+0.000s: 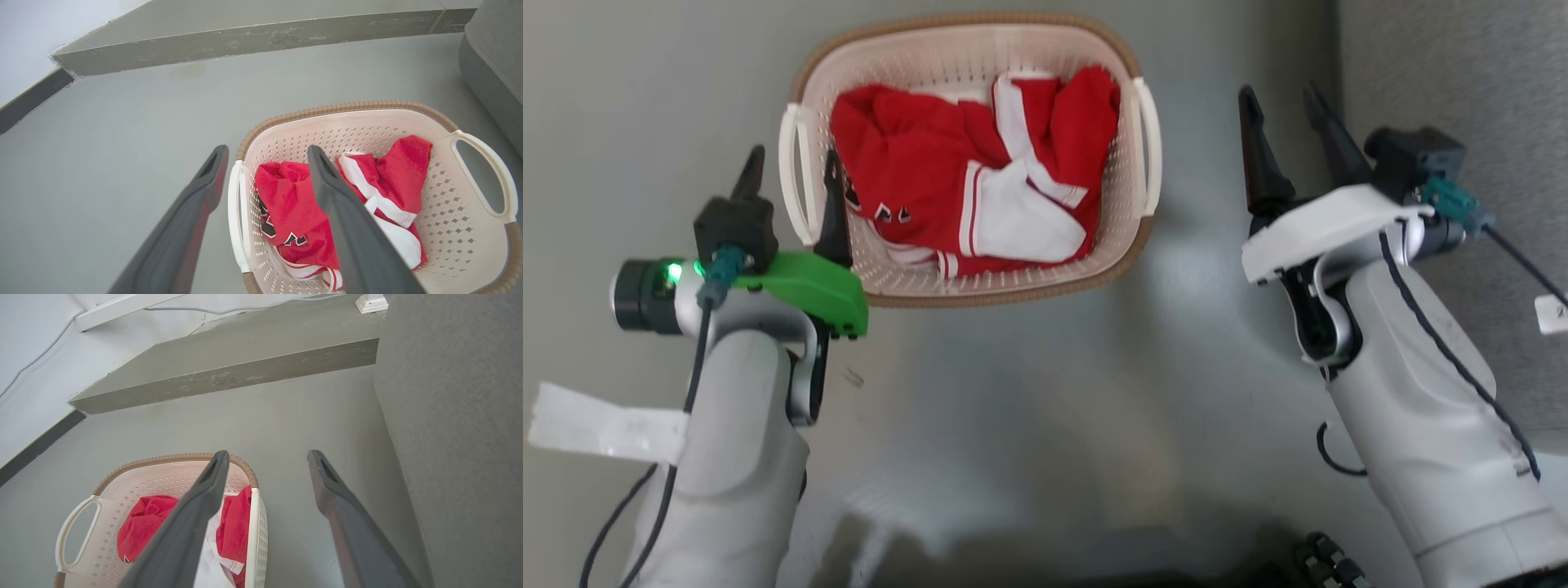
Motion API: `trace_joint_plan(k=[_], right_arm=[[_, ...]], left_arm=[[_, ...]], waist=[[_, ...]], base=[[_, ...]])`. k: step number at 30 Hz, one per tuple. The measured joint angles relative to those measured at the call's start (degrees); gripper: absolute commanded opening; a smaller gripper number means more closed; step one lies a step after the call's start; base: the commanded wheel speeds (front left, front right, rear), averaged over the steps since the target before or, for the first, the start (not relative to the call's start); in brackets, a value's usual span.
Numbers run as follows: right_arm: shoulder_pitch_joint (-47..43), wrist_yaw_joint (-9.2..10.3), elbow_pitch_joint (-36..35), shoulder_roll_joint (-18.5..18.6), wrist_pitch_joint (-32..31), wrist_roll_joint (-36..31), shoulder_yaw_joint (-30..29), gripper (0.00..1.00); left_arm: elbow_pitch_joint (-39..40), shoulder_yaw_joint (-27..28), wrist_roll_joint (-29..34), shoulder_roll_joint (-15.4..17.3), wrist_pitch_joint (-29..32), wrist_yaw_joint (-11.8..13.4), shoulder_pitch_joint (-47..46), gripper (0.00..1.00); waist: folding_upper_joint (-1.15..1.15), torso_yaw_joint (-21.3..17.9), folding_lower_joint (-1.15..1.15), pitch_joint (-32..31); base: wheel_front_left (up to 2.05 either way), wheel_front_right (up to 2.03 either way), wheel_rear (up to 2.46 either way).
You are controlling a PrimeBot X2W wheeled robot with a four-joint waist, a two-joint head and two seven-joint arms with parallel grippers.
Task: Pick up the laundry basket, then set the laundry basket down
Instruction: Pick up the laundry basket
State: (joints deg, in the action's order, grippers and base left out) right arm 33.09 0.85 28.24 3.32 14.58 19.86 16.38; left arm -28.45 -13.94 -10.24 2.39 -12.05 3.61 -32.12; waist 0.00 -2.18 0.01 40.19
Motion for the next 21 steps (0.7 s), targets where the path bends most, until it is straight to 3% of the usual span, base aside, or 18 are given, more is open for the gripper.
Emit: trace_joint_plan(k=[21], right_arm=[[11.52,-1.34,7.97,0.32,0.00,2.32,5.30,1.00]], left_arm=[[-9.61,1.64,0.00,-0.32,-0.11,0.01,-11.58,1.00]], waist=[[0.00,1.39,0.00,14.02]], base=[[0.00,0.00,0.00]])
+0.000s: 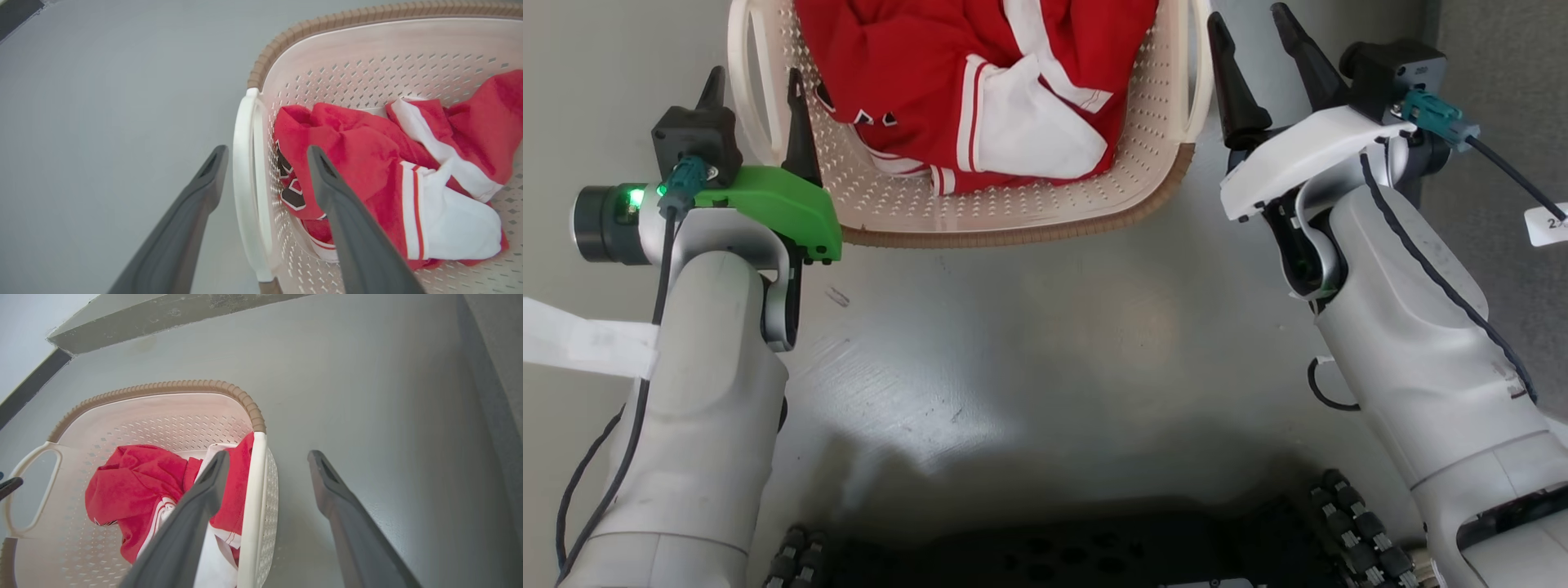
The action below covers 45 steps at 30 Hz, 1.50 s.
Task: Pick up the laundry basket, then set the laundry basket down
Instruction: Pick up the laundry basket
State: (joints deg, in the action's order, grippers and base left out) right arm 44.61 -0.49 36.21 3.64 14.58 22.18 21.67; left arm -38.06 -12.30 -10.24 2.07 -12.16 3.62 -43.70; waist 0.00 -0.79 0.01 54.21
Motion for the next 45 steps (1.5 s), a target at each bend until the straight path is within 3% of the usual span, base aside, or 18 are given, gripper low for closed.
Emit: trace_joint_plan(k=[17,33,35,36,38,40,42,43,45], right_arm=[[4.28,-0.96,5.84,0.09,0.00,3.30,5.11,1.00],[6.70,-0.93,11.00,0.16,0.00,7.33,9.33,1.00],[6.92,-0.93,11.47,0.16,0.00,8.21,9.98,1.00],[6.99,-0.93,11.66,0.16,-0.01,8.59,10.31,1.00],[7.08,-0.93,11.89,0.16,-0.01,8.86,10.58,1.00],[7.50,-0.93,12.34,0.16,-0.01,9.32,11.15,0.72],[8.03,-0.93,12.52,0.18,-0.01,9.71,11.74,0.48],[8.23,-0.93,12.62,0.18,-0.01,9.78,12.00,0.42],[8.61,-0.92,13.06,0.16,-0.01,9.92,12.51,0.05]], left_arm=[[-8.08,0.60,-0.19,-0.22,-0.52,-0.20,-4.92,1.00],[-14.78,0.13,-2.44,-0.73,0.30,-3.21,-8.66,0.99],[-15.39,-0.15,-2.69,-0.76,0.67,-3.91,-9.25,0.68],[-15.64,-0.30,-2.70,-0.77,0.77,-4.20,-9.52,0.46],[-16.02,-0.48,-2.70,-0.80,0.77,-4.42,-9.84,0.27],[-16.75,-0.74,-2.78,-0.85,0.81,-4.70,-10.38,0.00],[-17.16,-0.97,-2.98,-1.02,0.86,-5.44,-10.65,0.00],[-17.36,-1.08,-3.24,-1.02,1.03,-5.78,-10.87,0.00],[-18.06,-1.30,-3.63,-1.02,1.11,-6.22,-11.24,0.00]], waist=[[0.00,0.70,0.00,3.41],[0.00,0.93,-0.01,5.35],[0.00,0.99,0.00,5.36],[0.00,1.01,0.00,5.36],[0.00,1.04,0.00,5.35],[0.00,1.09,0.00,5.33],[0.00,1.14,-0.01,5.28],[0.00,1.16,-0.01,5.25],[0.00,1.18,-0.01,5.16]], base=[[0.00,0.00,0.00],[0.00,0.00,0.00],[0.00,0.00,0.00],[0.00,0.00,0.00],[0.00,0.00,0.00],[0.00,0.00,0.00],[0.00,0.00,0.00],[0.00,0.00,0.00],[0.00,0.00,0.00]])
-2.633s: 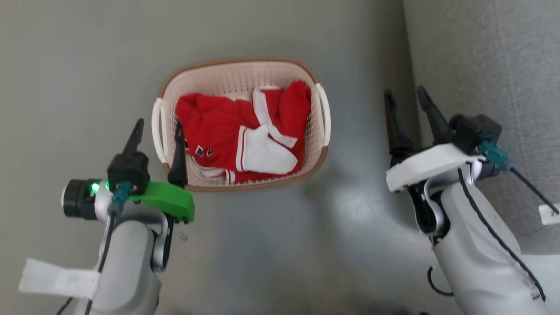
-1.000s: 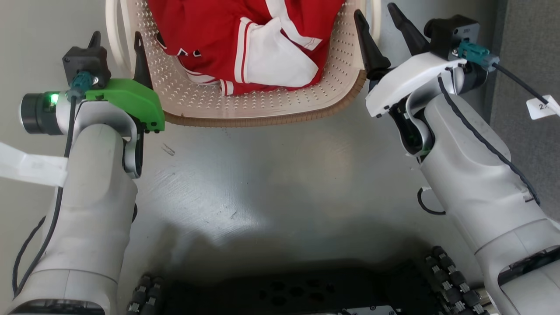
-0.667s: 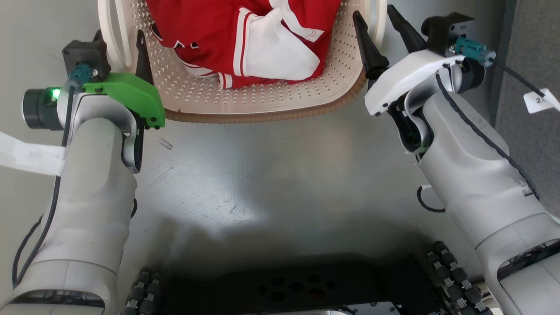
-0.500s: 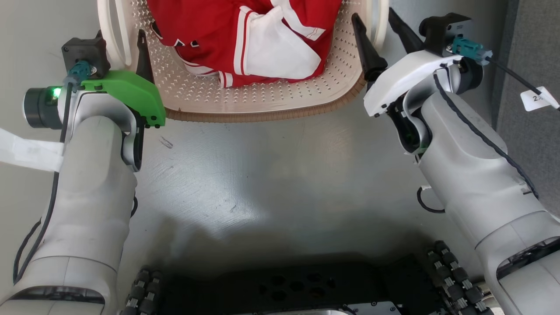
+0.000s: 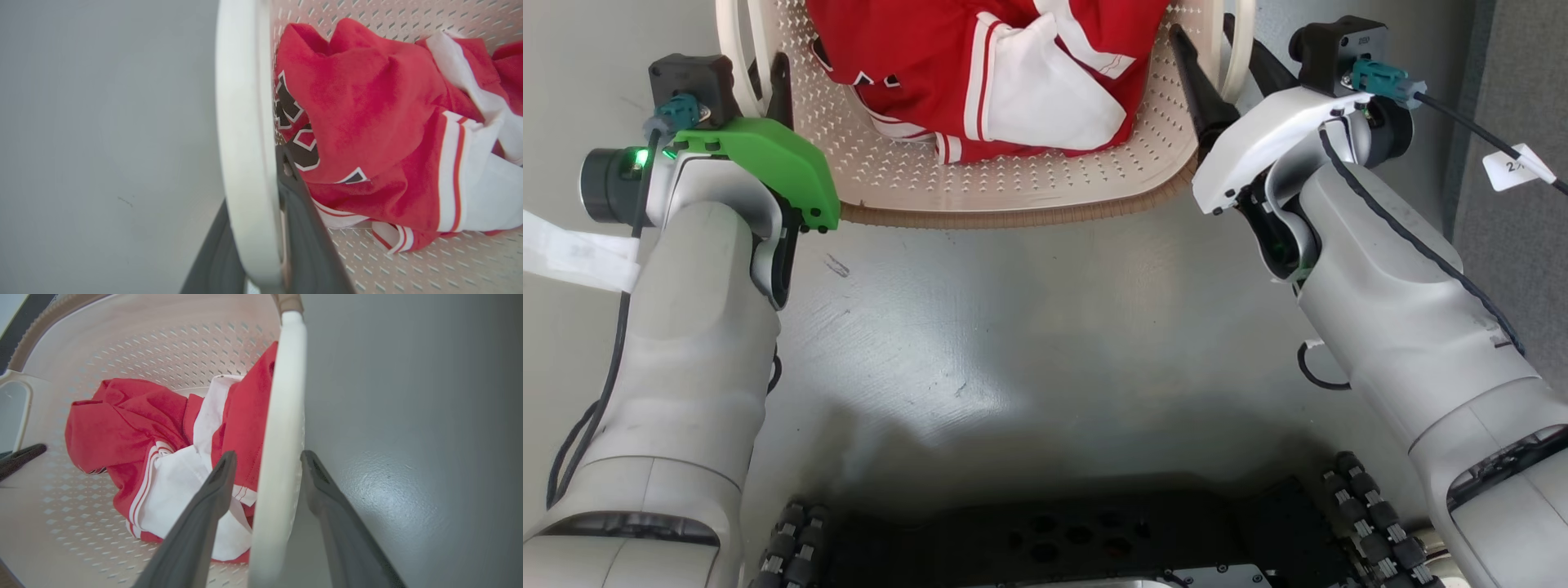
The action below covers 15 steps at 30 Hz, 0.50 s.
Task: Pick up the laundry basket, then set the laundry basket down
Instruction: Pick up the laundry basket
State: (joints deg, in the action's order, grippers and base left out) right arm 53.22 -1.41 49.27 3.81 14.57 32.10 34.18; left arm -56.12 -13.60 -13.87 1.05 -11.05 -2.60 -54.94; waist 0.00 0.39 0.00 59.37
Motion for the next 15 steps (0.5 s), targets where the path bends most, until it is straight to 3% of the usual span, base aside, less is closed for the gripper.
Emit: trace_joint_plan(k=[1,5,15], right_arm=[[0.24,0.10,0.30,0.00,0.00,0.18,0.24,0.00],[0.52,1.52,1.90,-0.34,0.00,0.48,1.11,0.00],[0.38,2.04,5.16,-0.32,-0.07,2.68,3.30,0.00]], left_arm=[[-0.32,-0.11,-0.01,-0.01,-0.01,-0.04,-0.14,0.00],[-1.68,-0.58,-0.56,-0.40,-0.11,-0.67,-0.24,0.00],[-4.49,-1.78,-2.70,-1.00,-0.12,-1.43,-0.07,0.00]], waist=[[0.00,0.00,0.00,-0.06],[0.00,-0.01,0.00,-0.67],[0.00,-0.53,0.00,-3.32]], base=[[0.00,0.00,0.00],[0.00,0.00,0.00],[0.00,0.00,0.00]])
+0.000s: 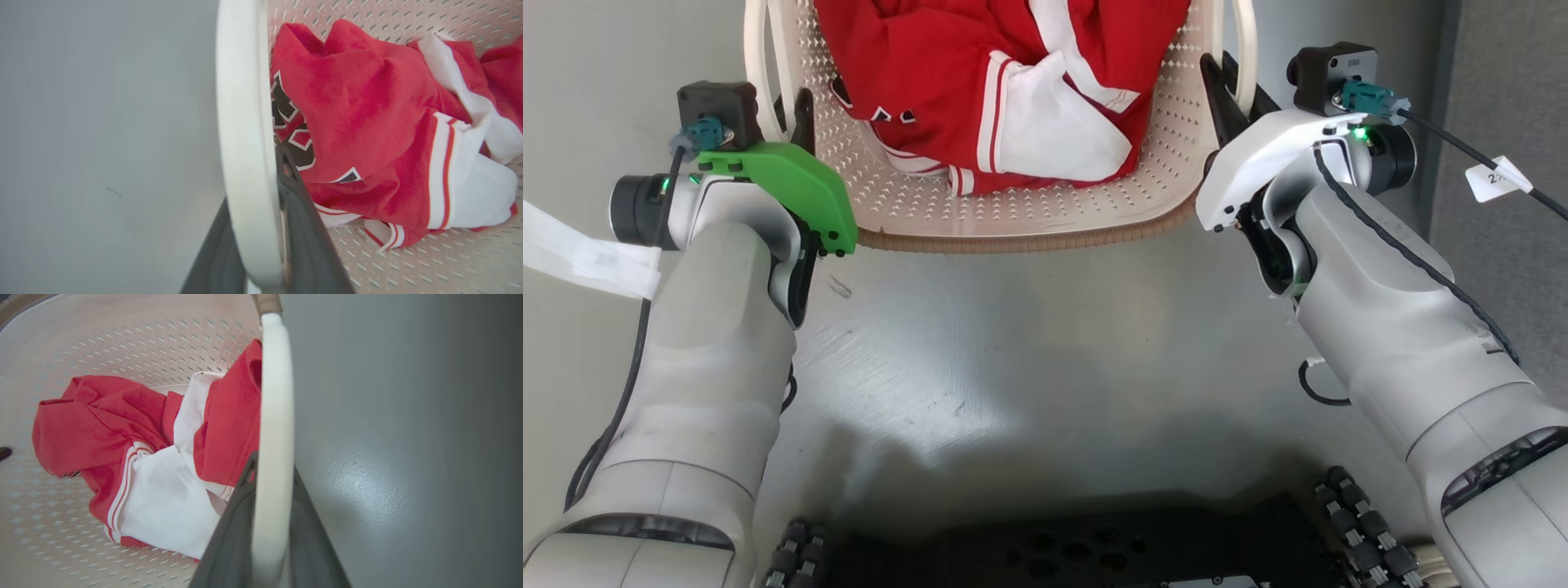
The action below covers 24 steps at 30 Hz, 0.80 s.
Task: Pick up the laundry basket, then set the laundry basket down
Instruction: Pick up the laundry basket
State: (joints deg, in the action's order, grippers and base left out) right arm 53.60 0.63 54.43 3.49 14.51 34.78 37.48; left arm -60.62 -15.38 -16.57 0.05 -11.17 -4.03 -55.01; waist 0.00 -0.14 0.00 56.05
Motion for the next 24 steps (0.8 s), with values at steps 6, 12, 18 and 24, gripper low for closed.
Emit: trace_joint_plan(k=[6,12,18,24], right_arm=[[-0.19,0.05,0.90,0.00,0.00,1.15,1.53,0.00],[-1.92,-0.02,2.29,-0.33,-0.10,2.29,2.74,0.00],[-4.91,-0.12,4.48,-1.04,-0.29,3.97,4.06,0.00],[-8.21,-1.12,5.64,-1.30,-2.03,5.99,5.68,0.00]], left_arm=[[-1.36,-1.32,-0.93,0.00,-0.26,-0.07,0.65,0.00],[-3.08,-2.30,-1.42,-0.07,-0.51,-0.49,2.64,0.00],[-5.31,-3.45,-2.35,-0.44,-0.48,-0.49,5.47,0.00],[-7.05,-4.91,-3.70,-0.69,0.53,-0.59,8.92,0.00]], waist=[[0.00,-0.53,0.00,-2.24],[0.00,-1.02,0.00,-5.19],[0.00,-1.32,0.00,-8.91],[0.00,-1.53,0.00,-13.04]], base=[[0.00,0.00,0.00],[0.00,0.00,0.00],[0.00,0.00,0.00],[0.00,0.00,0.00]])
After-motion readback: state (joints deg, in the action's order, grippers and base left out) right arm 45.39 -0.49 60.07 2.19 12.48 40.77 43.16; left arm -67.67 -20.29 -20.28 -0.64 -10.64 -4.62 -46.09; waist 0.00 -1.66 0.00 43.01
